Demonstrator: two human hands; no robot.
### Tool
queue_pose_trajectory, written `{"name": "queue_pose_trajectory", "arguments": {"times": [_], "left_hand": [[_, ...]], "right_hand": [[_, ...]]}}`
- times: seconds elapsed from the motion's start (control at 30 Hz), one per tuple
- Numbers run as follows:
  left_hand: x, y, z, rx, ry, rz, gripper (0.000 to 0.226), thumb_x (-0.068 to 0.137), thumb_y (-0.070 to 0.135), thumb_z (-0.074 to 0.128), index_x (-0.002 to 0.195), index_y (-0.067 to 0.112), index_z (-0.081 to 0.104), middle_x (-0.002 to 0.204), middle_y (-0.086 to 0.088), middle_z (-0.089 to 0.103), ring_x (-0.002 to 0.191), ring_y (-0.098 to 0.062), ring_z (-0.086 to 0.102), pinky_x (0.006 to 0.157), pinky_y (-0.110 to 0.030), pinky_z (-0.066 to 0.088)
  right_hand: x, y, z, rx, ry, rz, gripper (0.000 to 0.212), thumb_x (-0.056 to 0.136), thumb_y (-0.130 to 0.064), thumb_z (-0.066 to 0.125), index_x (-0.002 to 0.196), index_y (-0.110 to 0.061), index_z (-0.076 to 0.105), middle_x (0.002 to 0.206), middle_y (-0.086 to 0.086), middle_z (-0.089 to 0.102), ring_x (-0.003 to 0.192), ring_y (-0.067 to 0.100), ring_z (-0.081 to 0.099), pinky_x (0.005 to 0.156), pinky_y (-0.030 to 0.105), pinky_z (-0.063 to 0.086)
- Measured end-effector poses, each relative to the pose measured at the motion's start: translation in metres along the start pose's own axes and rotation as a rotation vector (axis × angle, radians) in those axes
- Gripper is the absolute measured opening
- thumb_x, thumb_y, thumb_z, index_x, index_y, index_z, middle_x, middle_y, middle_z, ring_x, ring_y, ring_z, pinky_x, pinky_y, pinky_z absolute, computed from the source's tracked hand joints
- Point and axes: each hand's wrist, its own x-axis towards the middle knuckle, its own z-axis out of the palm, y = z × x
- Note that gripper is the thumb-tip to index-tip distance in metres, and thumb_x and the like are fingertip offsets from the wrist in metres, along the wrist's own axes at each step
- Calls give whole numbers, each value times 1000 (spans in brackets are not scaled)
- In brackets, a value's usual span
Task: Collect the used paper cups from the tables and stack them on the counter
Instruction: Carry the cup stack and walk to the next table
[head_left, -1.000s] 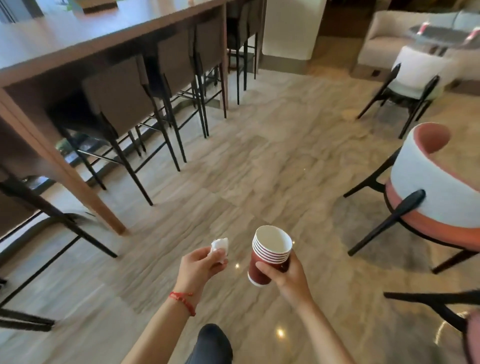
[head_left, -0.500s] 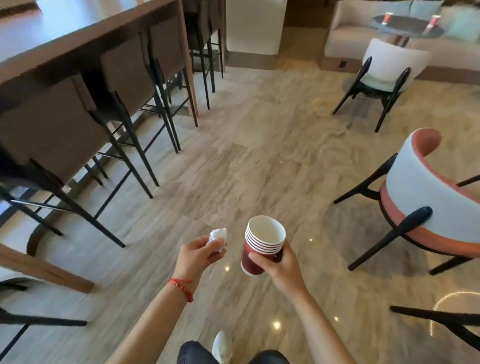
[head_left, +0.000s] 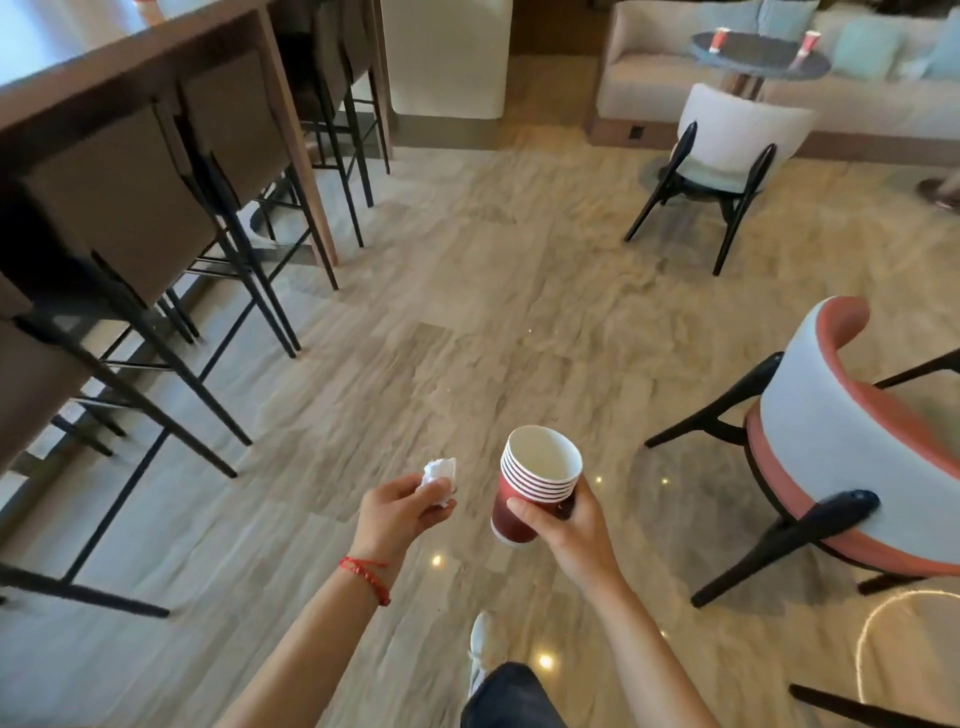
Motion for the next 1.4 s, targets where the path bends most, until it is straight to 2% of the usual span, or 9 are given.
{"name": "queue_pose_trajectory", "arguments": {"times": [0.17,0.37,0.57,0.9,1.0,1.2,1.3,1.4], "left_hand": [[75,47,48,-11,8,7,16,81,-2,63,67,3,68,75,-14,66,61,-14,65,57,-18,55],[154,89,78,2,22,-21,8,81,3,65,75,8,67,79,-12,69,65,-16,68,57,-19,56],[258,135,106,14,-11,-37,4,81,2,64,83,1,68,80,-15,67,62,-13,67,58,-19,55],[438,241,153,26,-63,-31,7,81,-1,63,75,-1,67,72,-14,64,60,-15,65,58,-20,56],[480,270,168,21,-50,-32,12,82,-2,62,71,1,66,68,-11,65,59,-14,64,59,-19,56],[568,301,201,18,-49,-46,9,82,-2,62,74,-2,66,66,-11,63,58,-14,64,57,-18,55],[614,317,221,17,-53,-43,9,82,-2,62,74,-1,66,66,-9,65,56,-11,65,57,-18,55],[661,337,243,6,-51,-35,9,82,-2,62,75,0,66,70,-11,66,56,-11,66,56,-18,55]], "right_hand": [[96,-22,-17,-13,19,-15,57,59,-25,81,111,-18,60,104,-1,70,94,7,66,77,16,50],[191,-35,-25,-20,27,16,70,58,-31,81,121,-15,56,112,-1,67,103,9,63,87,22,51],[303,-53,-21,-26,51,22,68,59,-31,81,120,-15,57,110,-3,68,101,7,64,86,21,51],[504,-102,5,13,124,3,59,58,-27,81,112,-20,58,103,-6,70,97,5,66,78,17,50],[544,-115,5,23,136,9,62,59,-28,81,116,-18,57,106,-6,69,97,4,65,78,16,51],[640,-122,-2,14,143,31,65,58,-29,82,117,-14,58,109,-1,69,99,8,65,79,18,51],[694,-127,-7,13,111,31,63,61,-29,82,118,-18,57,109,-3,69,101,7,65,82,21,50],[754,-137,-15,5,85,10,59,62,-28,82,116,-24,58,107,-7,69,101,5,64,81,18,50]]}}
